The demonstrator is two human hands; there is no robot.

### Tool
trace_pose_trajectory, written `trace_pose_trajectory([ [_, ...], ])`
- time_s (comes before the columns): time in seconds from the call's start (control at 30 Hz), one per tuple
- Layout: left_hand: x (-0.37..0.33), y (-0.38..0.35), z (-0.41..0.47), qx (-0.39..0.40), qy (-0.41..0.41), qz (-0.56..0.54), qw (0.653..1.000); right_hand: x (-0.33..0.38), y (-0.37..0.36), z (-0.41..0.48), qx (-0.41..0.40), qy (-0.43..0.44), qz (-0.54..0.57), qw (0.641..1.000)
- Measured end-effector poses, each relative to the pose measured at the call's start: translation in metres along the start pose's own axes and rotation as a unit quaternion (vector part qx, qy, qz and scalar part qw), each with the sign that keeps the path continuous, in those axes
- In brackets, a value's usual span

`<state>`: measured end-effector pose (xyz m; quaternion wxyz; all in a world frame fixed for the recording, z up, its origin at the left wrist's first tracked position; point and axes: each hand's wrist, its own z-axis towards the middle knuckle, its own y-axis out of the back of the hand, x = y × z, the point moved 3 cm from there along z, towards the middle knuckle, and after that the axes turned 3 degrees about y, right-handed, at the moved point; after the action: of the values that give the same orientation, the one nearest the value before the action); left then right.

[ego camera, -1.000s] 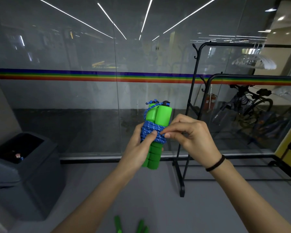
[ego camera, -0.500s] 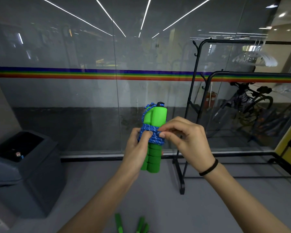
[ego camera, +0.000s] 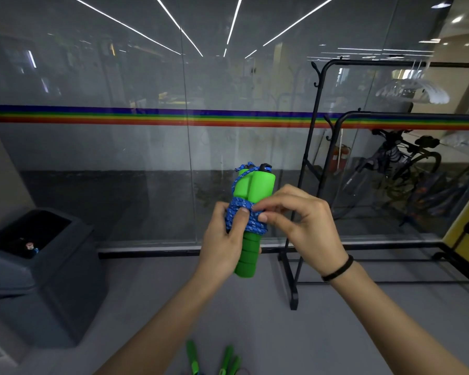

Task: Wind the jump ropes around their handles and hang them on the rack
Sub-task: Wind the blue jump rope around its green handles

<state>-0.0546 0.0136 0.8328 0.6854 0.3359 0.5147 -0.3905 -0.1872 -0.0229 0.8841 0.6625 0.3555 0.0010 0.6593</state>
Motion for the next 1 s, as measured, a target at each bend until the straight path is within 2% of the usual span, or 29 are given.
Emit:
trace_pose_trajectory([
  [0.23,0.005,0.001,-0.006,0.032,-0.019,0.045,0.998,-0.004,0.004,0.002,0.071,-0.035,-0.037,0.996],
  [0.43,0.001,-0.001,-0.005,0.042,-0.019,0.020,0.999,-0.003,0.005,-0.007,-0.010,-0.021,-0.031,0.999],
  [0.67,0.002,-0.005,-0.004,0.044,0.059,-0.035,0.997,-0.017,0.007,-0.015,-0.124,-0.080,0.110,0.983],
  [0.87,0.002,-0.009,-0.005,0.026,0.067,-0.029,0.997,-0.003,0.002,-0.010,-0.062,0.019,-0.015,0.998],
  [1.0,0.007,-0.005,-0.003,0.001,0.059,-0.007,0.998,-0.006,-0.001,-0.011,0.002,0.045,-0.048,0.998],
])
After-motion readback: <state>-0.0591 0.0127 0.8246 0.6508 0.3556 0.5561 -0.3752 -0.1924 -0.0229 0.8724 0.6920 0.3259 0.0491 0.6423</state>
